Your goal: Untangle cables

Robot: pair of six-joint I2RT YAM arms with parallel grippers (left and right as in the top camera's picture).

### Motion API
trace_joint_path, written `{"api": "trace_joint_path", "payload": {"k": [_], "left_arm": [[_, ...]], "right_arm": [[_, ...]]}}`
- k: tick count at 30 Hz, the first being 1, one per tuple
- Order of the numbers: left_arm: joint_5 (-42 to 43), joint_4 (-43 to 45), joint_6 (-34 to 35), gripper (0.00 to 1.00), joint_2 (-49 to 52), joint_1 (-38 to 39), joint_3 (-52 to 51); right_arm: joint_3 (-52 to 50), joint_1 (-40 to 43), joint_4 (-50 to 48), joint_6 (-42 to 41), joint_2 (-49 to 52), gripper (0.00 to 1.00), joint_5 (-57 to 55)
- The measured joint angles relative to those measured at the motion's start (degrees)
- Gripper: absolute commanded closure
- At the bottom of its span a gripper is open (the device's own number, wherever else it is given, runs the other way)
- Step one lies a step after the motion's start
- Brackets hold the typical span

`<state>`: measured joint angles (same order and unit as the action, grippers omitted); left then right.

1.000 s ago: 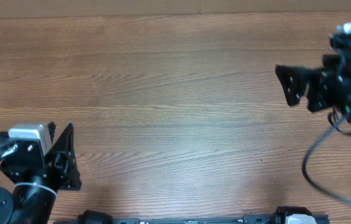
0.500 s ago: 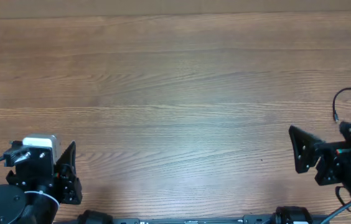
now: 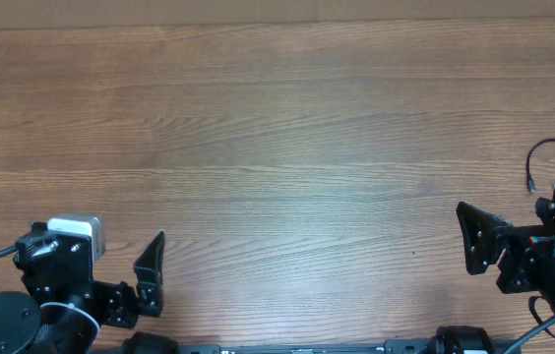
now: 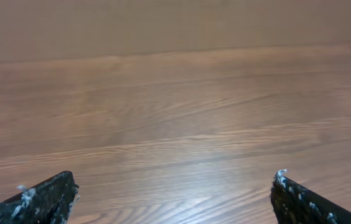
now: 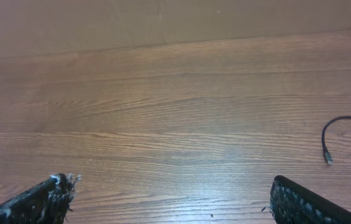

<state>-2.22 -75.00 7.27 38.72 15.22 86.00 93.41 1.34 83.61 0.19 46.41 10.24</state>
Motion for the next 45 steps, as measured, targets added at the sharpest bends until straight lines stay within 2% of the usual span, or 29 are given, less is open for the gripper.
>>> {"api": "trace_joint_path", "payload": {"k": [5, 10, 14, 19, 21, 25, 31, 35, 40, 45], "left_arm": [[7.06, -1.2, 3.41, 0.01, 0.0, 0.0, 0.02], [10.19, -4.35, 4.79, 0.0, 0.0, 0.0, 0.02], [10.47, -5.33, 4.79, 0.01, 0.0, 0.0, 0.0], [6.49, -3.39, 2.54, 0.0, 0.0, 0.0, -0.2], [5.07, 2.27, 0.15, 0.0, -0.09, 0.0, -1.33], [4.94, 19.17, -5.66, 0.0, -1.84, -2.54, -8.31], [11.32, 43.71, -12.92, 0.0, -12.55, -9.14, -27.63], [14.27, 57.77, -17.0, 0.0, -21.7, -10.88, -40.24], [15.93, 70.88, -22.32, 0.0, -31.61, -11.89, -54.84], [16.61, 78.75, -27.1, 0.0, -37.53, -12.35, -65.79]], "right_arm": [[0.0, 0.0, -0.04, 0.02, 0.0, 0.0, -0.02], [0.0, 0.0, -0.04, 0.02, -0.02, 0.0, -0.02], [0.0, 0.0, -0.02, 0.0, -0.02, 0.0, -0.02], [0.0, 0.0, 0.0, 0.0, -0.02, 0.0, 0.0], [0.0, 0.0, 0.0, 0.0, -0.02, 0.0, -0.02], [-0.07, 0.0, -0.02, 0.02, -0.04, 0.0, -0.02], [-0.11, 0.0, 0.0, 0.0, -0.04, 0.0, -0.11], [-0.11, 0.0, -0.02, 0.0, -0.04, 0.0, -0.13], [-0.11, 0.0, -0.04, 0.0, -0.04, 0.0, -0.17], [-0.11, 0.0, 0.0, -0.02, -0.07, 0.0, -0.17]]}}
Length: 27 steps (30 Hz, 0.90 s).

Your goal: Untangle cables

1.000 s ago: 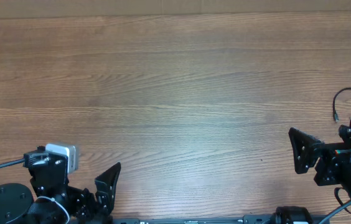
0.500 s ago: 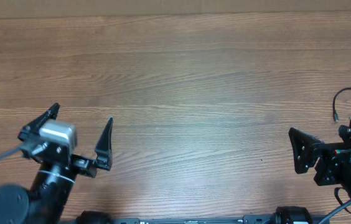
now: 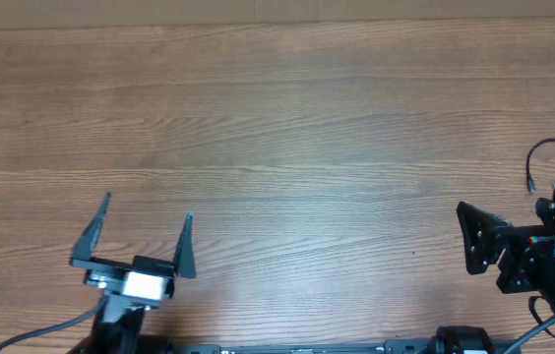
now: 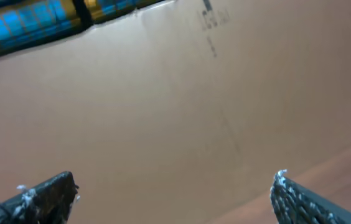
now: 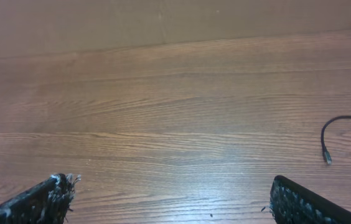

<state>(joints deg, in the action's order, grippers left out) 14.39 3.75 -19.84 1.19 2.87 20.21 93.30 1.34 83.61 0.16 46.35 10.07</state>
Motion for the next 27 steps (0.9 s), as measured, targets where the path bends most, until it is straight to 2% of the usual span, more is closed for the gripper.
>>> {"api": "trace_joint_path", "payload": {"k": [4, 12, 15, 22, 27], "left_arm": [[0.02, 3.52, -3.89, 0.01, -0.2, 0.0, -4.72], [-0.13, 3.52, -16.65, 0.01, -0.22, 0.0, -6.67], [-0.7, 3.63, -19.54, 0.0, -0.24, -0.39, -7.85], [0.5, 9.29, -18.88, 0.0, -0.28, -4.02, -16.65], [0.33, 7.23, -11.76, 0.0, -0.31, -4.15, -19.71]], "right_arm": [[0.0, 0.0, -0.02, 0.0, -0.02, 0.0, 0.02], [0.0, 0.0, -0.02, 0.0, -0.02, 0.0, 0.02], [0.0, 0.0, 0.0, 0.0, -0.02, 0.0, 0.02], [0.0, 0.0, -0.02, 0.02, -0.02, 0.0, 0.0], [0.0, 0.0, -0.02, 0.02, -0.02, 0.0, -0.02]]}}
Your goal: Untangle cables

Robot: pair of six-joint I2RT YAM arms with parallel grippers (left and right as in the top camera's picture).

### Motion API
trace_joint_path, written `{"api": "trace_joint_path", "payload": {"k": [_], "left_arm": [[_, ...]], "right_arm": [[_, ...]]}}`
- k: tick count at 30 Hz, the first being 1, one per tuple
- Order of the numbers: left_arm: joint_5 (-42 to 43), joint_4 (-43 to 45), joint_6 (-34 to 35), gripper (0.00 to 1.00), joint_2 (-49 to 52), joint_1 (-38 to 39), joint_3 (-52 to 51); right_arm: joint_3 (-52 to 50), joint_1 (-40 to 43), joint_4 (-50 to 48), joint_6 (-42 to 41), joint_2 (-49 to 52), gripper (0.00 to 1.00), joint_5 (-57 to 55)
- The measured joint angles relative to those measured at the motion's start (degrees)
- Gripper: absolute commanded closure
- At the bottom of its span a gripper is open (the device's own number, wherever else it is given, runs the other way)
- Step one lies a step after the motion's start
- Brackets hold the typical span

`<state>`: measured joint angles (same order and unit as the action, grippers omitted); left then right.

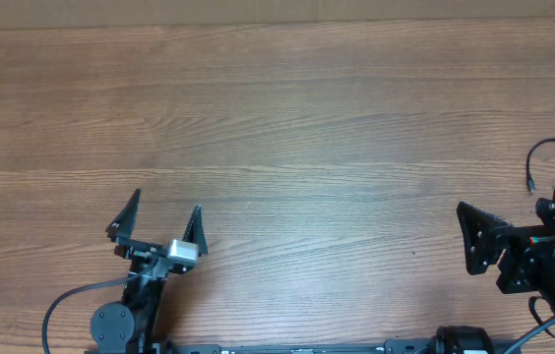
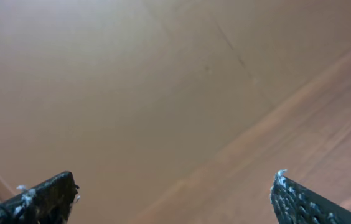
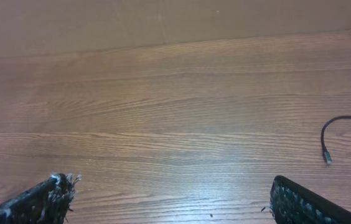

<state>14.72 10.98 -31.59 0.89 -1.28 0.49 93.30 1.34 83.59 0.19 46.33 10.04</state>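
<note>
A thin black cable [image 3: 336, 129] curls on the wood table at the far right and ends in a small plug [image 3: 328, 158]. The overhead view shows it at the right edge as the black cable [image 1: 545, 155]. More cable ends poke in at the right border. My right gripper [image 3: 172, 196] is open and empty, low over the table, left of the cable. My left gripper [image 1: 157, 218] is open and empty at the front left, far from the cable. Its wrist view shows only wall and a strip of table between the left gripper [image 2: 172, 196] fingers.
The wooden table [image 1: 287, 128] stretches wide between the two arms. A brown board wall [image 3: 163, 18] stands along the far edge. A tip of the left finger shows at the left border of the right wrist view.
My left gripper has moved a little to the right and turned. Its camera now sees the wall with a slanted strip of table. The right arm and the cable have not moved.
At first my left arm sat in the front left corner, its open gripper looking low across the table. Then it stood farther out, facing the back wall. Now it is a bit farther right, still open. The right gripper stayed open and still throughout.
</note>
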Motion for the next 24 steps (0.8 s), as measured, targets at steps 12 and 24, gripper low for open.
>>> {"api": "trace_joint_path", "payload": {"k": [12, 24], "left_arm": [[-13.57, -15.26, 23.54, 0.01, -0.09, 0.0, -0.02], [-15.85, -15.47, 25.73, 0.0, -0.09, 0.0, -0.02]], "right_arm": [[0.0, 0.0, -0.02, 0.0, 0.0, 0.0, 0.02], [0.0, 0.0, 0.0, -0.02, 0.0, 0.0, 0.04]]}}
